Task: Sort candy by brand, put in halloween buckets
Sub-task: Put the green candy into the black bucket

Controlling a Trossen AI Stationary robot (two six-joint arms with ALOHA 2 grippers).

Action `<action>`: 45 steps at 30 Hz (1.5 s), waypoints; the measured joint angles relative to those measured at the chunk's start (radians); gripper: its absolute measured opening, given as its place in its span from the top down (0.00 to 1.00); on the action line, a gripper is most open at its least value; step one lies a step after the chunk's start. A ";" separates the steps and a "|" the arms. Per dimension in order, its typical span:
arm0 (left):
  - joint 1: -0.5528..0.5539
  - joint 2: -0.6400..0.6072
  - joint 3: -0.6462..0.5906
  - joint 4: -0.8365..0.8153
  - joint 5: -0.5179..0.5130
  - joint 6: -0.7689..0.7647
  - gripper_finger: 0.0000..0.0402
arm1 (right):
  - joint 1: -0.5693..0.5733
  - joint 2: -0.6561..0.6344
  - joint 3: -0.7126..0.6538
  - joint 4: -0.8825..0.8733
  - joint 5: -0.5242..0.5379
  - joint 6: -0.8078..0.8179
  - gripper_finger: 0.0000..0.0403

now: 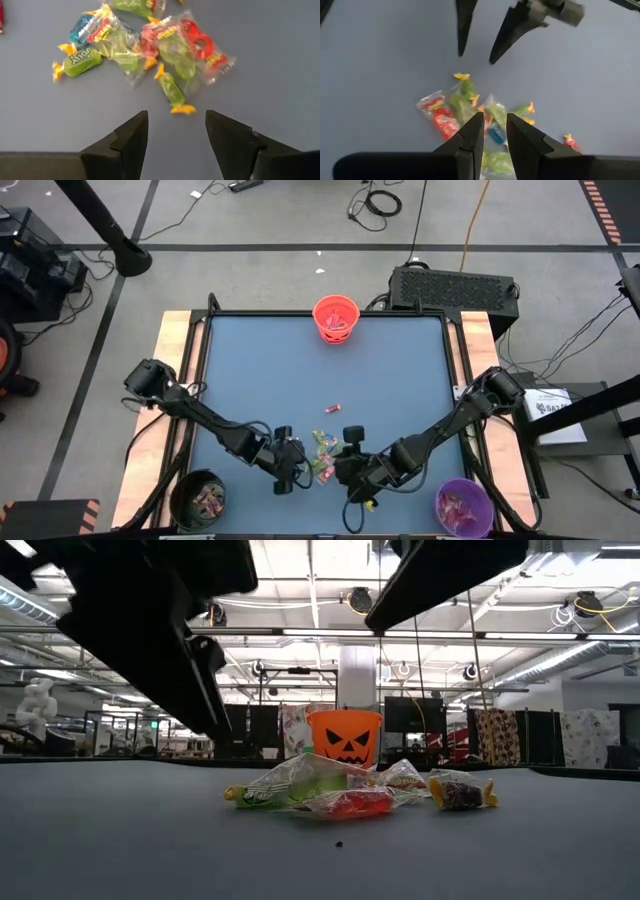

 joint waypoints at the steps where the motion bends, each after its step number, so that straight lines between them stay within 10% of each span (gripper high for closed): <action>1: 0.000 0.009 0.000 0.015 -0.012 -0.021 0.49 | -0.005 0.000 0.000 -0.001 0.000 -0.008 0.81; 24: 0.022 0.137 0.001 0.140 -0.160 0.087 0.50 | -0.029 0.000 0.000 -0.034 -0.030 -0.012 0.81; 45: 0.045 0.136 0.003 0.113 -0.018 0.255 0.80 | -0.028 -0.001 0.000 -0.034 -0.027 -0.014 0.81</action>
